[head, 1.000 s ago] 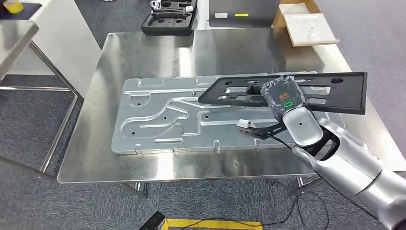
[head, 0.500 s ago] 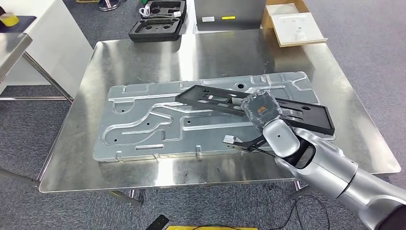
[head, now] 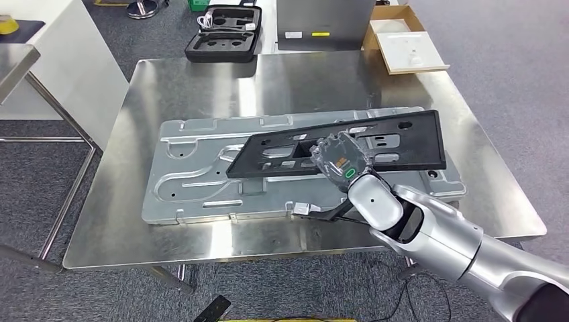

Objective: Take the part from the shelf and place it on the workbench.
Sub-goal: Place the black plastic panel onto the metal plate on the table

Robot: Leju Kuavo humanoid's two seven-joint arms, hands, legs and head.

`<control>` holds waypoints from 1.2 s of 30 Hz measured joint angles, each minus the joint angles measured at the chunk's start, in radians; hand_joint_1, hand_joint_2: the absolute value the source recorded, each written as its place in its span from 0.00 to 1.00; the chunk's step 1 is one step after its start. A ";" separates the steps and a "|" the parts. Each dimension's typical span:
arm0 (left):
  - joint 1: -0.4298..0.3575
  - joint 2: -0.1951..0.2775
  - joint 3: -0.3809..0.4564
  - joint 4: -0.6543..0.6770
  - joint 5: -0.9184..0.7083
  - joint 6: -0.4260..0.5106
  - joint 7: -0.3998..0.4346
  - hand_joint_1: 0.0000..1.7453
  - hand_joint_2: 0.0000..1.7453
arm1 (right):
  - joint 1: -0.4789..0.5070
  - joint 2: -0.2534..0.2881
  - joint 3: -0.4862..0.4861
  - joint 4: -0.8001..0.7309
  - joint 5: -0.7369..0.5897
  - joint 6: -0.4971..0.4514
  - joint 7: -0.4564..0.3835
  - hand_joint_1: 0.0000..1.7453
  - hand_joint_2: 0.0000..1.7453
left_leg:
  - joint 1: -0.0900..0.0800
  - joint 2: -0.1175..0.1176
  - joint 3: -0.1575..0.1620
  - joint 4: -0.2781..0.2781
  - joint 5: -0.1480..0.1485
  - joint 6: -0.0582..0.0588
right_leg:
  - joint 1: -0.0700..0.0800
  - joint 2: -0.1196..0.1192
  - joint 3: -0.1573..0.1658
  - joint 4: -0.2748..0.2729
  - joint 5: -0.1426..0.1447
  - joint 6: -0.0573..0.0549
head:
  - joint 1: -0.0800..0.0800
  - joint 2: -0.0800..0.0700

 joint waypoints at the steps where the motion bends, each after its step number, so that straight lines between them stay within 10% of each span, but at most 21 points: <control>1: -0.001 0.000 0.000 0.000 -0.002 -0.001 -0.008 0.00 1.00 | 0.004 0.001 0.003 -0.001 0.001 0.002 -0.003 0.75 0.75 | -0.001 0.001 -0.003 0.000 0.002 0.003 | 0.000 0.000 -0.016 0.053 -0.025 0.001 | 0.000 0.000; 4: 0.000 0.000 0.000 0.000 -0.001 0.011 -0.035 0.00 1.00 | 0.013 0.001 0.010 -0.001 0.001 0.007 -0.007 0.00 0.00 | -0.002 -0.001 -0.014 0.008 0.007 0.003 | -0.004 -0.003 0.024 0.036 -0.011 0.003 | 0.000 0.000; 7: 0.002 0.000 0.000 0.000 0.004 0.044 -0.055 0.00 1.00 | 0.014 0.002 0.011 -0.008 0.001 0.014 -0.012 0.00 0.00 | -0.005 -0.007 -0.028 0.027 0.005 -0.008 | -0.001 -0.004 0.126 -0.126 0.030 -0.005 | 0.000 0.000; 9: 0.003 -0.001 0.000 0.000 0.004 0.061 -0.058 0.00 1.00 | 0.017 0.002 0.011 -0.015 0.000 0.020 -0.013 0.00 0.00 | -0.006 -0.010 -0.034 0.031 0.008 -0.021 | 0.005 -0.003 0.137 -0.149 0.033 -0.016 | -0.001 0.000; 13: 0.005 0.000 0.000 0.000 0.001 0.067 -0.044 0.00 0.00 | 0.019 0.001 0.011 -0.024 -0.001 0.024 -0.013 0.00 0.00 | -0.001 -0.011 -0.050 0.063 -0.019 -0.043 | -0.002 -0.006 0.138 -0.164 0.049 -0.041 | -0.004 0.000; 18: 0.007 -0.001 0.000 0.000 -0.005 0.040 -0.001 0.00 0.00 | 0.027 0.002 0.011 -0.031 -0.001 0.031 -0.013 0.00 0.00 | 0.009 -0.011 -0.141 0.290 -0.117 -0.064 | -0.005 -0.011 0.135 -0.165 0.053 -0.046 | -0.007 0.000; 23: 0.005 0.002 -0.001 0.000 -0.004 0.028 0.012 0.00 0.00 | 0.027 0.002 0.011 -0.032 -0.001 0.038 -0.011 0.00 0.00 | 0.011 -0.014 -0.007 0.042 -0.017 -0.062 | -0.008 -0.010 0.132 -0.159 0.053 -0.026 | -0.008 0.000; 29: 0.004 0.004 -0.001 0.000 -0.004 0.027 0.013 0.00 0.00 | 0.026 0.002 0.011 -0.033 -0.001 0.038 -0.010 0.00 0.00 | 0.008 -0.014 -0.003 0.013 -0.002 -0.017 | -0.008 -0.012 0.115 -0.137 0.034 0.004 | -0.007 0.000; 33: 0.004 0.004 -0.001 0.000 -0.004 0.027 0.013 0.00 0.00 | 0.030 0.002 0.011 -0.033 -0.001 0.039 -0.009 0.00 0.00 | -0.001 -0.013 -0.009 0.009 0.005 -0.002 | 0.002 -0.012 0.016 0.087 -0.068 -0.001 | -0.006 0.000; 36: 0.006 0.004 -0.001 0.000 -0.005 0.021 0.014 0.00 0.00 | 0.032 0.002 0.011 -0.033 -0.001 0.040 -0.009 0.00 0.00 | -0.010 -0.016 -0.009 0.009 0.007 0.001 | 0.014 -0.012 0.061 0.011 -0.009 -0.021 | -0.006 0.000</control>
